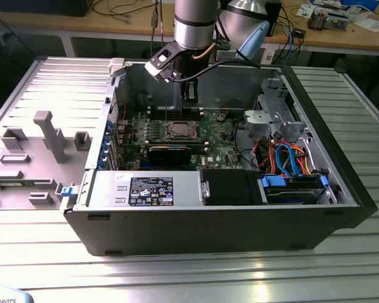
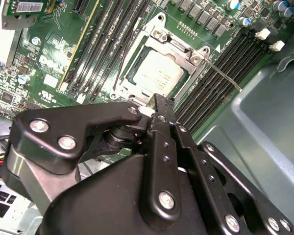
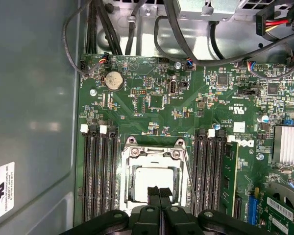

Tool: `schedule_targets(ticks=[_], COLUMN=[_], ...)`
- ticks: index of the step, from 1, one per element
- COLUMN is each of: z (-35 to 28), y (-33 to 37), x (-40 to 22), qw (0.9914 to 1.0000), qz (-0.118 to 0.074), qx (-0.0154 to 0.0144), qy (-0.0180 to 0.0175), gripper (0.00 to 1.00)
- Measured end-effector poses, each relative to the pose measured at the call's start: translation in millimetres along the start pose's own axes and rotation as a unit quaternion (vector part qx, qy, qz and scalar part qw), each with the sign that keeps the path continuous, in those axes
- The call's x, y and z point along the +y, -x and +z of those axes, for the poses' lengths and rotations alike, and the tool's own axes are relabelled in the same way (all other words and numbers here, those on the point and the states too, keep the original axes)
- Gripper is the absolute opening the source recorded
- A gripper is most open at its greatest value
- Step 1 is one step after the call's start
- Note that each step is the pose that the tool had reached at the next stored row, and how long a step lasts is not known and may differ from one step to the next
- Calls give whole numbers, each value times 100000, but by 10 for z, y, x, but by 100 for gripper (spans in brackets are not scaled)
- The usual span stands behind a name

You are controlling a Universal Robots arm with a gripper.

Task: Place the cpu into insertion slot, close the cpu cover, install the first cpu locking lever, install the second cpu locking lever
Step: 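Install the first cpu locking lever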

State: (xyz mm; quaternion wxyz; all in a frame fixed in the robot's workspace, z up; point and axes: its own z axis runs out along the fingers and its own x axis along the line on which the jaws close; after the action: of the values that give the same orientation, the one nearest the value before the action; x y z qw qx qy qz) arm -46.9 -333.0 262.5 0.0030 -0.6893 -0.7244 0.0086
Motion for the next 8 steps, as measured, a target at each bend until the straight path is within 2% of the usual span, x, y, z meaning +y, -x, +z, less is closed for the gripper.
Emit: schedule_targets(ticks=[8], z=[-1], y=[0], x=[0], qw=[99998], qz=[-618], qx=[-25], qy=[1], gripper=[11])
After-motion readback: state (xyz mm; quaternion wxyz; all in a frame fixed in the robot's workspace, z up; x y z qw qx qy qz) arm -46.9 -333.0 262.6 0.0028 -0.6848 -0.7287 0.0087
